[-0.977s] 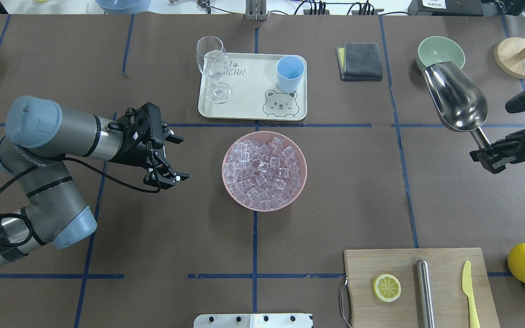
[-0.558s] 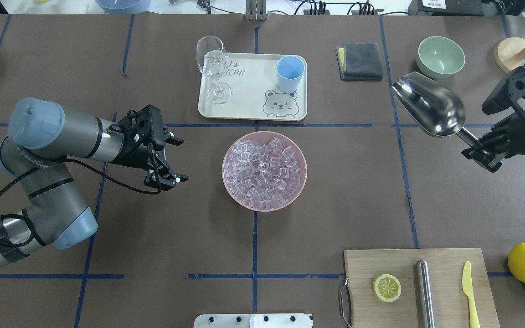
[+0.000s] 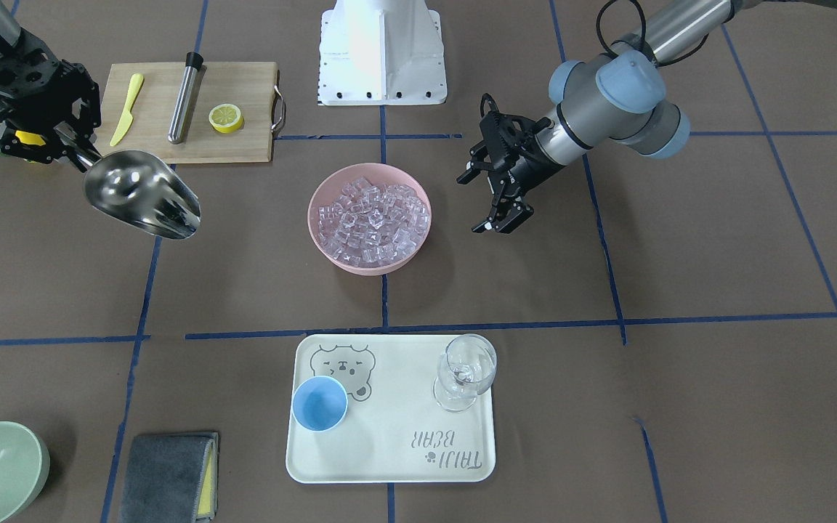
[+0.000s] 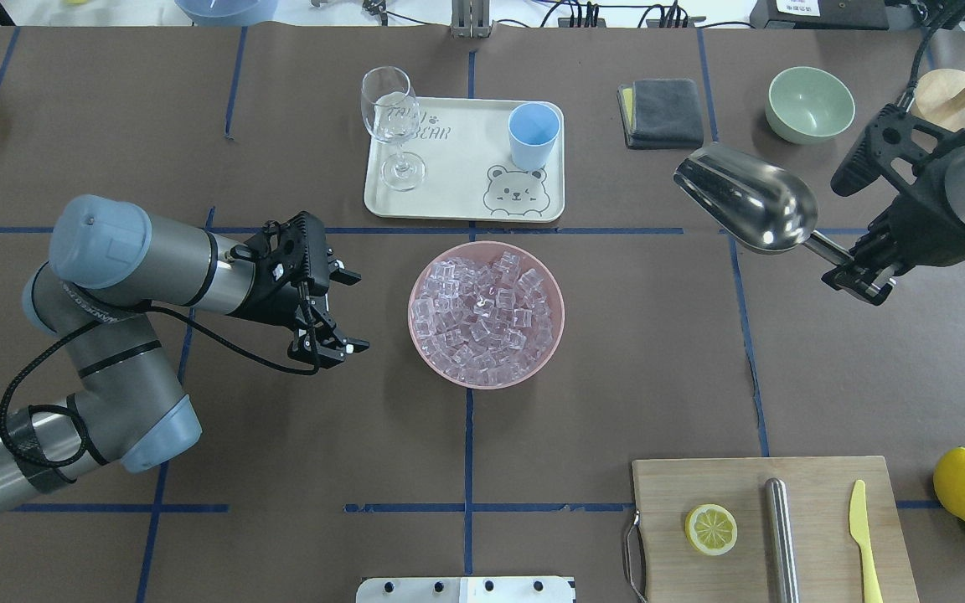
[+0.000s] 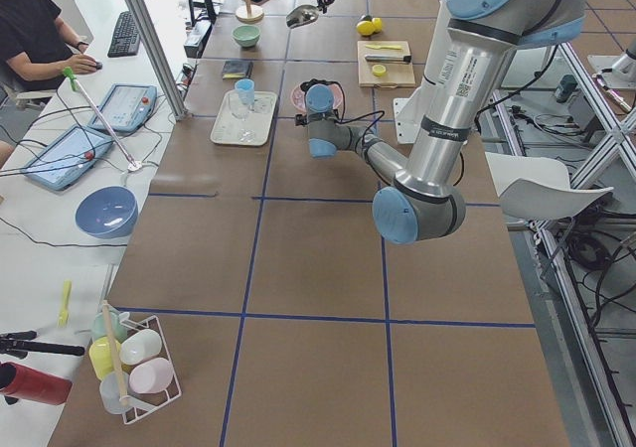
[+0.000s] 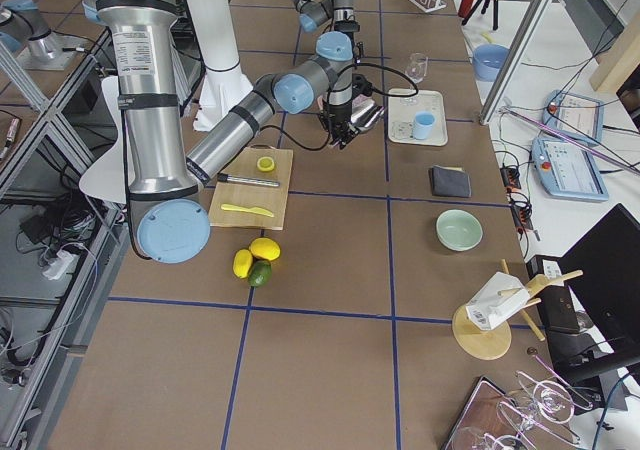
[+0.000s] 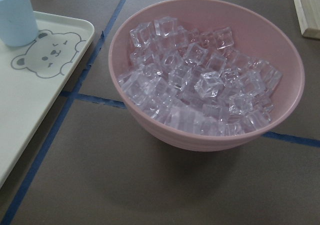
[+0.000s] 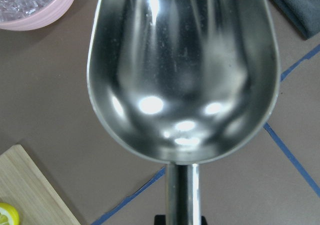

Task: Put ice in cup with scoop
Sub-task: 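Lift the scoop with the right gripper and carry it toward the bowl, then lower the left gripper to the bowl rim while the right brings the scoop over, then push the scoop down into the ice cubes with the right gripper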

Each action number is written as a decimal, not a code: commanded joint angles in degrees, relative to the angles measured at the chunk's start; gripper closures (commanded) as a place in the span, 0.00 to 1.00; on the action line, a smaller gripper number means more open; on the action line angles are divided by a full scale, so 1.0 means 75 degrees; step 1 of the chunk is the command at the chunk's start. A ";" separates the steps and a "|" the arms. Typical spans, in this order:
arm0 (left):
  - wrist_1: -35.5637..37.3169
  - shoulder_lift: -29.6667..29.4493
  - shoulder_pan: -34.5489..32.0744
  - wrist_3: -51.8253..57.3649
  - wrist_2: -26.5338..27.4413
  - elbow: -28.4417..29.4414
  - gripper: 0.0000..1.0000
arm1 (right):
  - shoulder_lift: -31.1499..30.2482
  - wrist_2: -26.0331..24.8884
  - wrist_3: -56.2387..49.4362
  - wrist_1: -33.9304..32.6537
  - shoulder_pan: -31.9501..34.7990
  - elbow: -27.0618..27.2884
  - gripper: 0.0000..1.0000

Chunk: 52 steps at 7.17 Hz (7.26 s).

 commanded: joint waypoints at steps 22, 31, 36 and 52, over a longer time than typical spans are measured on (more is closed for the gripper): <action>0.0849 -0.1309 0.0290 0.0749 0.0136 0.1261 0.01 | 0.4882 -0.3169 -0.3070 -0.5976 -0.2001 -0.1775 1.00; 0.0790 -0.1298 0.0290 0.0738 0.0113 0.1249 0.01 | 0.6888 -0.5057 -0.3226 -0.8009 -0.3219 -0.4211 1.00; 0.0778 -0.1286 0.0290 0.0749 0.0101 0.1249 0.01 | 0.7217 -0.5258 -0.3284 -0.7915 -0.3350 -0.4905 1.00; 0.0778 -0.1321 0.0220 0.0749 0.0078 0.1249 0.01 | 0.7265 -0.5353 -0.3753 -0.6358 -0.3455 -0.5902 1.00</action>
